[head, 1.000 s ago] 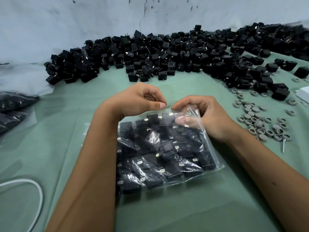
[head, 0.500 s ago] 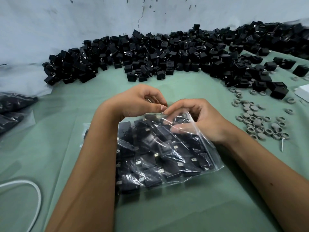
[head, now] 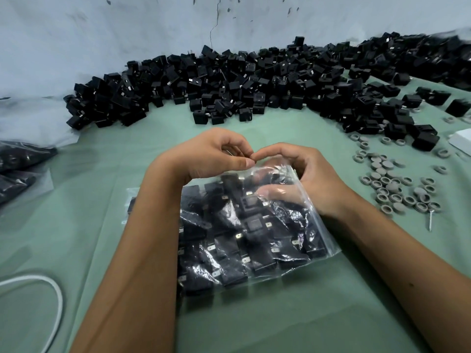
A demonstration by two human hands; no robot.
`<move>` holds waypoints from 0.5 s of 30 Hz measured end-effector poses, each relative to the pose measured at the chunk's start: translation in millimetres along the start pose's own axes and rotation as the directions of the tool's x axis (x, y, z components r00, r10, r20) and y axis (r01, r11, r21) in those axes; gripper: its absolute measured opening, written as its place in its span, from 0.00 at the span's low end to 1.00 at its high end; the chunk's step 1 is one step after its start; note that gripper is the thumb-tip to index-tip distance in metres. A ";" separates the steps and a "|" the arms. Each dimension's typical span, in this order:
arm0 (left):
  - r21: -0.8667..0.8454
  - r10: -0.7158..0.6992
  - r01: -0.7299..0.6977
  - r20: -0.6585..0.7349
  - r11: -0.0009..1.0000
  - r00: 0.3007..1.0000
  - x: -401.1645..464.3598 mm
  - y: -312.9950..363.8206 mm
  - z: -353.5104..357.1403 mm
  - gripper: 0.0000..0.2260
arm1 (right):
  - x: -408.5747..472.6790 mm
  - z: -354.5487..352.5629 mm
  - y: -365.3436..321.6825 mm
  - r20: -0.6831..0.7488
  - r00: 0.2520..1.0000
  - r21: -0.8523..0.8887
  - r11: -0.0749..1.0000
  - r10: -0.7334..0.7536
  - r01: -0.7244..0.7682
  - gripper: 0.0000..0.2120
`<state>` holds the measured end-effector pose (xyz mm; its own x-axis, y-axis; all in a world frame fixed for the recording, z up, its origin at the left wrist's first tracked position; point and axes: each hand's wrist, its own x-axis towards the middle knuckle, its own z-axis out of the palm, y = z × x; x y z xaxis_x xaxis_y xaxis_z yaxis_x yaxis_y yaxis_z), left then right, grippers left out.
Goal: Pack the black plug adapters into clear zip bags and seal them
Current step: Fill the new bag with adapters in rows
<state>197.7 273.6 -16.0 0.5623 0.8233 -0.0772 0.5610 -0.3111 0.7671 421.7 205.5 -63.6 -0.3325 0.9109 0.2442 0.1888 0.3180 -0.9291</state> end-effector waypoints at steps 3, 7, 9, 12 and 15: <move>0.006 0.005 -0.005 -0.015 1.000 1.000 2.8 5.7 5.2 0.04 | 0.1 -15.0 3.8 -0.075 0.995 0.180 0.982 0.067 -0.053 0.20; 0.021 0.054 -0.054 -0.029 0.998 0.998 8.4 18.8 18.3 0.05 | 8.5 -38.4 24.2 -0.432 0.881 0.270 0.960 0.195 -0.080 0.11; 0.053 0.058 -0.058 -0.006 0.997 0.998 12.6 25.6 28.2 0.06 | 18.5 -46.9 36.5 -0.567 0.797 0.168 0.976 0.209 -0.137 0.06; 0.121 0.002 -0.007 0.041 0.993 0.999 16.9 35.5 44.2 0.10 | 44.5 -48.1 47.2 -0.607 0.783 -0.061 0.974 0.135 -0.216 0.03; 0.170 -0.006 -0.005 0.067 0.985 0.998 20.0 40.2 55.5 0.12 | 91.1 -44.5 52.9 -0.425 0.903 -0.483 0.858 -0.056 -0.174 0.07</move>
<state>265.2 251.2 -22.1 0.5983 0.7916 -0.1243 0.6529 -0.3917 0.6483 442.5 316.9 -78.2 0.0820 0.9168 0.3909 0.6661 0.2414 -0.7058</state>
